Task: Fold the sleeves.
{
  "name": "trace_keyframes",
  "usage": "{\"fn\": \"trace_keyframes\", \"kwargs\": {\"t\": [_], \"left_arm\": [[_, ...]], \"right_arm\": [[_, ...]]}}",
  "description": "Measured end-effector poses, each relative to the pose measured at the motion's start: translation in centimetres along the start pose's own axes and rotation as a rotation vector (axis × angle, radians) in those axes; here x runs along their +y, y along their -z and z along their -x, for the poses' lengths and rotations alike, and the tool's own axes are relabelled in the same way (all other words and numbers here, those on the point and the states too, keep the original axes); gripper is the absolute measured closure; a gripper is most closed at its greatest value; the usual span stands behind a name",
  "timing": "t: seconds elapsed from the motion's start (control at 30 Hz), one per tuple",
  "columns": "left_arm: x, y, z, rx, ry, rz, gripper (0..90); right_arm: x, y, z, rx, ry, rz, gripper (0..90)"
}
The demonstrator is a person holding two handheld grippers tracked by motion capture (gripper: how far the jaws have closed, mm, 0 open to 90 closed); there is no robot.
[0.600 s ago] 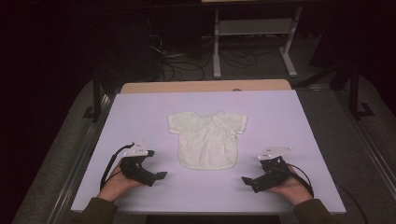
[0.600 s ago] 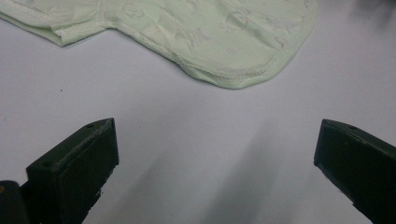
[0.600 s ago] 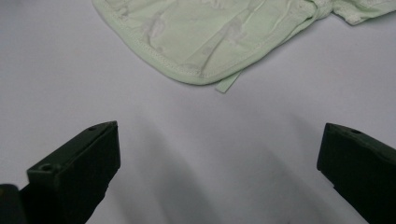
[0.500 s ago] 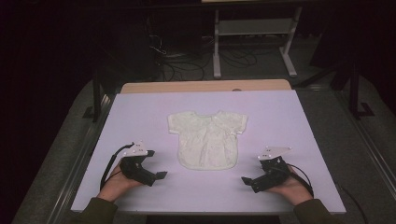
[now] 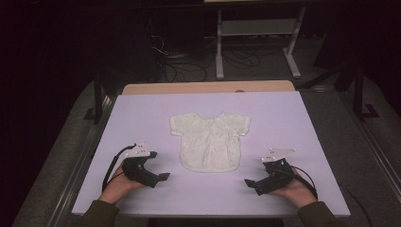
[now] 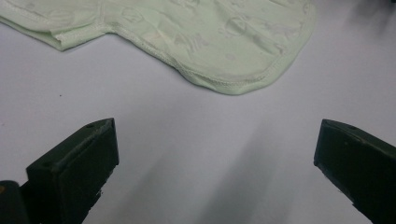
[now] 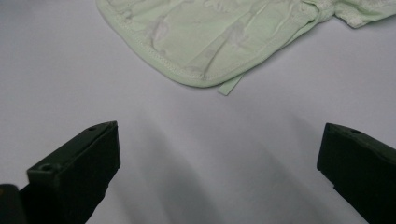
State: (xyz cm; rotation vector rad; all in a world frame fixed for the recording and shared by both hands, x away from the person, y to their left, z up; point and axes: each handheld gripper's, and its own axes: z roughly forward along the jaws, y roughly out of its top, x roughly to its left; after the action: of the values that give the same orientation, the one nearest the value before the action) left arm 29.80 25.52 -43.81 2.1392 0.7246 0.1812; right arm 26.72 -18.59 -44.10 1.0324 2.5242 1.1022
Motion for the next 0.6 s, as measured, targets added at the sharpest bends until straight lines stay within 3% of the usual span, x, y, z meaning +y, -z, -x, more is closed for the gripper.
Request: {"fn": "trace_keyframes", "kwargs": {"t": [0.6], "left_arm": [[1.1,-0.3,-0.6,0.003,0.004,0.026,0.0]], "right_arm": [[0.1,0.0,-0.1,0.008,-0.011,0.013,0.0]]}}
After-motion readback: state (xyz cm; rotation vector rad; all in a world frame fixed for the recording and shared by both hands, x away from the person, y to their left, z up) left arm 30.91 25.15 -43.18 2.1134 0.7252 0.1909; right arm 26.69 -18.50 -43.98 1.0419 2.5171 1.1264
